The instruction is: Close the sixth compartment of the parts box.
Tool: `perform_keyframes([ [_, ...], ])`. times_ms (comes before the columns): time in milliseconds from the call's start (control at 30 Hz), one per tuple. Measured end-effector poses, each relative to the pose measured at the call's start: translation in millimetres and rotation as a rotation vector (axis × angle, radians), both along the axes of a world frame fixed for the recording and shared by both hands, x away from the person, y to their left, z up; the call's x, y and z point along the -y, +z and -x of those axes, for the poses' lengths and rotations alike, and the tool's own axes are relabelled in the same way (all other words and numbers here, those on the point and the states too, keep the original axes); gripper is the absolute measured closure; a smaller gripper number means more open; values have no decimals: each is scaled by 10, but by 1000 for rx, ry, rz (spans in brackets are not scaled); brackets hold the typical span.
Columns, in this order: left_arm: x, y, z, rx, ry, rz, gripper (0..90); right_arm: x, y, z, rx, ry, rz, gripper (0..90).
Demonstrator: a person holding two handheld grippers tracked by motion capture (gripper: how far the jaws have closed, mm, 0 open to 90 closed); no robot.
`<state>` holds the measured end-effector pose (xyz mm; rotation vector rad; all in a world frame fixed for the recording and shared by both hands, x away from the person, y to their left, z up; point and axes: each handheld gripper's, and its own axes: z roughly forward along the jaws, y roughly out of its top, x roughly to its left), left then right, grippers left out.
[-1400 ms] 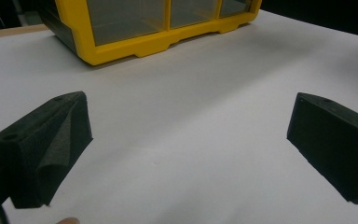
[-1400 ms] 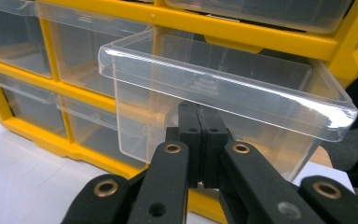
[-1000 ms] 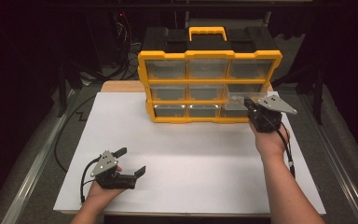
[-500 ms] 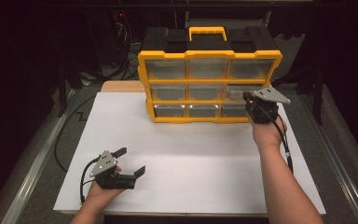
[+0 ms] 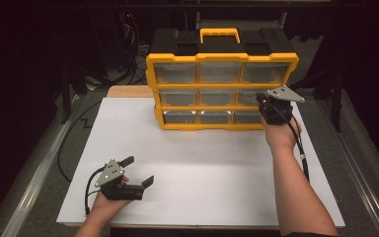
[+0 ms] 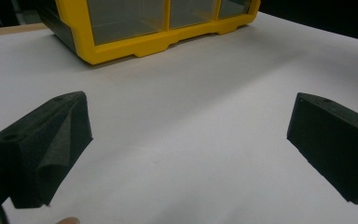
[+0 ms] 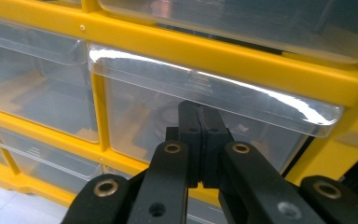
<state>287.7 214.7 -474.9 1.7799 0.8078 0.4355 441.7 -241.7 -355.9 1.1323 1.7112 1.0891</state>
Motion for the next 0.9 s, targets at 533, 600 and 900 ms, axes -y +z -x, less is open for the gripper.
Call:
perform_keyframes([
  [533, -18, 3, -17, 4, 23, 9, 10, -55, 61, 290, 9, 52, -15, 900],
  [600, -18, 4, -16, 6, 23, 7, 10, -53, 63, 367, 16, 65, -22, 900],
  [900, -15, -3, -28, 5, 29, 3, 10, 5, -95, 612, 0, 89, -27, 900],
])
